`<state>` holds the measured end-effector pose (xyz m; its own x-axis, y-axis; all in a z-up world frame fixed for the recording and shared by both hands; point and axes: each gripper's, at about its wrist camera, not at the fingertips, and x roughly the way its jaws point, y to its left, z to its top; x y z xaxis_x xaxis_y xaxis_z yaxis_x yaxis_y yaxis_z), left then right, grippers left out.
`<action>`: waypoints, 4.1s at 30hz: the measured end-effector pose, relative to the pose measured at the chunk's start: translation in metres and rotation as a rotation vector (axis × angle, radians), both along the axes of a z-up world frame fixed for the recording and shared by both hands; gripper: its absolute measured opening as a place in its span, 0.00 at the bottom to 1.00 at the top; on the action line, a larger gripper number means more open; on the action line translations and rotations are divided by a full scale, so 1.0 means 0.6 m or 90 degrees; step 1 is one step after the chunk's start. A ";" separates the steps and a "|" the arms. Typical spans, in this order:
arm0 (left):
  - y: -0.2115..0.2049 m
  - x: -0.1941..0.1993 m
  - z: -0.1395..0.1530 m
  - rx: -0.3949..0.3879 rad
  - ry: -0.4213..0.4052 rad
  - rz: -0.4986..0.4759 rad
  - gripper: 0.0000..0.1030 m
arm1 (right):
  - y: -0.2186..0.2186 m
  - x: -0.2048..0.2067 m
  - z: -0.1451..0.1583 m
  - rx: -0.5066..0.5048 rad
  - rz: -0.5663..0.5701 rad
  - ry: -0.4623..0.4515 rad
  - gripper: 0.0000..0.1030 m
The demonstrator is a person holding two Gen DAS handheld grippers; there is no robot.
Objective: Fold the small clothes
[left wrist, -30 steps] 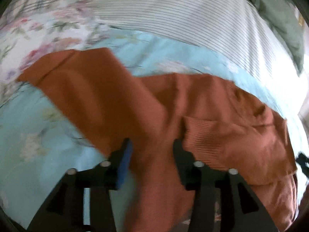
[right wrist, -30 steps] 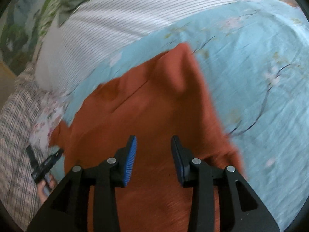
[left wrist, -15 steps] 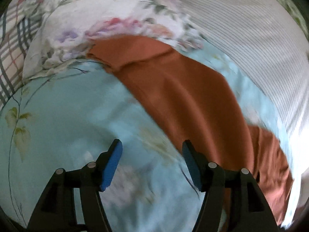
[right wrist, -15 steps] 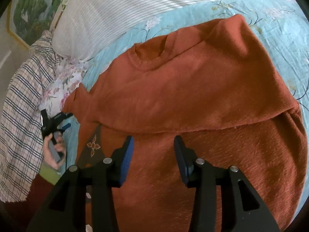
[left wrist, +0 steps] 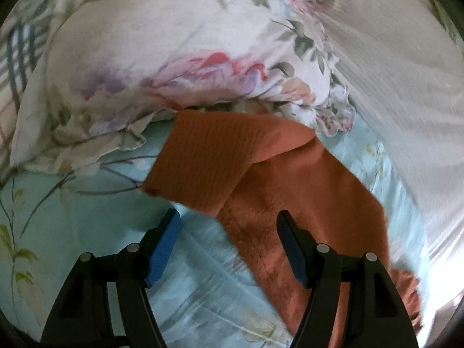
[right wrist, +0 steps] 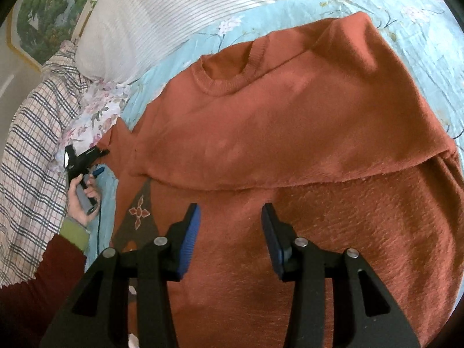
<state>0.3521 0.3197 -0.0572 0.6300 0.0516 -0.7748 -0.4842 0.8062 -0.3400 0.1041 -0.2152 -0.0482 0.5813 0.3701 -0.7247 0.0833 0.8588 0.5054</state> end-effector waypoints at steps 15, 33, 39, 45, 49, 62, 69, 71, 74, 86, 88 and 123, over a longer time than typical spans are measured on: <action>-0.125 -0.055 0.099 0.050 -0.137 -0.120 0.04 | -0.011 -0.035 0.013 0.016 -0.008 -0.027 0.44; -0.644 -0.151 0.111 0.089 -0.175 -0.541 0.04 | -0.123 -0.120 0.027 0.027 -0.112 -0.054 0.44; -0.780 -0.163 0.046 0.157 -0.123 -0.623 0.05 | -0.153 -0.138 0.028 0.030 -0.143 -0.057 0.44; -0.797 -0.153 -0.001 0.169 -0.062 -0.647 0.10 | -0.166 -0.138 0.031 0.032 -0.161 -0.061 0.47; -0.781 -0.163 -0.009 0.146 -0.039 -0.657 0.19 | -0.153 -0.126 0.038 0.030 -0.145 -0.071 0.54; -0.583 -0.272 0.029 0.130 -0.060 -0.570 0.46 | -0.001 -0.025 0.020 0.065 0.011 -0.064 0.54; -0.438 -0.245 0.023 0.188 -0.028 -0.430 0.45 | 0.102 0.062 -0.016 0.138 0.074 -0.044 0.54; -0.419 -0.238 0.012 0.195 -0.014 -0.413 0.45 | 0.122 0.089 -0.034 0.157 0.076 -0.029 0.54; -0.396 -0.224 -0.005 0.192 0.002 -0.384 0.45 | 0.147 0.121 -0.059 0.187 0.082 -0.007 0.51; -0.394 -0.203 -0.012 0.176 0.006 -0.363 0.45 | 0.093 0.067 0.023 0.206 0.018 -0.122 0.07; -0.396 -0.200 -0.012 0.176 0.006 -0.359 0.45 | 0.051 0.044 0.044 0.217 -0.028 -0.150 0.07; -0.382 -0.188 -0.020 0.155 0.001 -0.352 0.47 | -0.087 0.007 0.049 -0.217 -0.069 -0.101 0.63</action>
